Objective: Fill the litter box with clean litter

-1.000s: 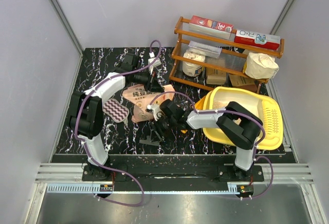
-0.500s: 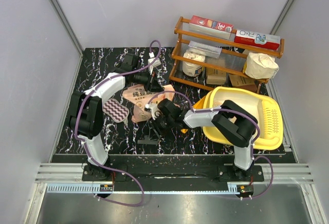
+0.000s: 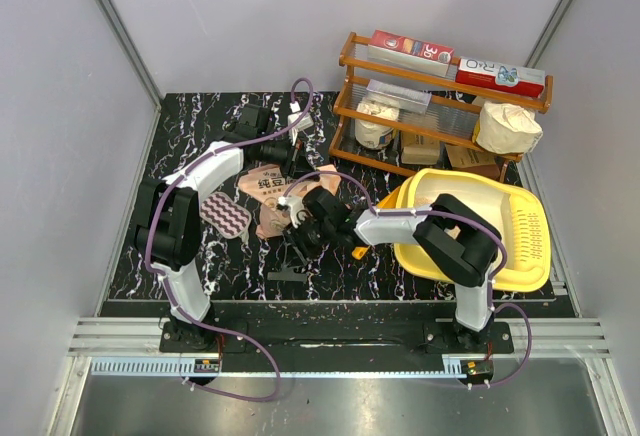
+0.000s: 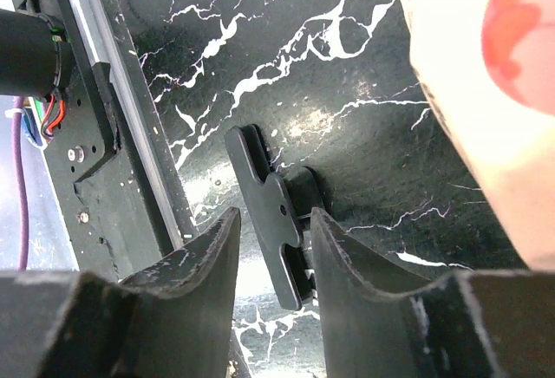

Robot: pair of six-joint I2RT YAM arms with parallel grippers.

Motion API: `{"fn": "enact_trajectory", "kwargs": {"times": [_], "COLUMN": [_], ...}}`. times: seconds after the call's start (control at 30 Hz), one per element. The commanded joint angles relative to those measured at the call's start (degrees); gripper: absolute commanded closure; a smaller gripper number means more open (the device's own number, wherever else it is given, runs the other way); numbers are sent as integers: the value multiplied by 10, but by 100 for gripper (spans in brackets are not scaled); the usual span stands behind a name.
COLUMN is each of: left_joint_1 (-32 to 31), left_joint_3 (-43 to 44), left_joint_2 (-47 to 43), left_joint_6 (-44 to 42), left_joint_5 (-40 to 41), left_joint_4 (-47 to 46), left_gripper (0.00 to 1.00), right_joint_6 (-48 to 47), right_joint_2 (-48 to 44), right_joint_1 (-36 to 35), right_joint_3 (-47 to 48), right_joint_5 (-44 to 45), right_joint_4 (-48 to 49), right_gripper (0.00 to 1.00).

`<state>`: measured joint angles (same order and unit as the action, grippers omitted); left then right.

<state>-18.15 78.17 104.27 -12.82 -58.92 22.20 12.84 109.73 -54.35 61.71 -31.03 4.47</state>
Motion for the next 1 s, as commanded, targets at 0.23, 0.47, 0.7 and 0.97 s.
{"fn": "enact_trajectory", "kwargs": {"times": [0.23, 0.47, 0.7, 0.97], "left_joint_1": [2, 2, 1, 1], "left_joint_3": [22, 28, 29, 35], "left_joint_2": [-26, -21, -20, -14], "left_joint_6": [1, 3, 5, -9], "left_joint_5": [-43, -43, -41, -38], "left_joint_4": [-41, -42, -42, -21], "left_gripper": [100, 100, 100, 100], "right_joint_6": [-3, -4, -4, -55], "right_joint_2": [11, -4, 19, -35], "right_joint_1": [-3, -3, -3, -1], "right_joint_3": [28, 11, 22, -6], "right_joint_5": [-21, -25, -60, -72], "right_joint_4": [-11, -11, 10, -10], "right_gripper": [58, 59, 78, 100]}}
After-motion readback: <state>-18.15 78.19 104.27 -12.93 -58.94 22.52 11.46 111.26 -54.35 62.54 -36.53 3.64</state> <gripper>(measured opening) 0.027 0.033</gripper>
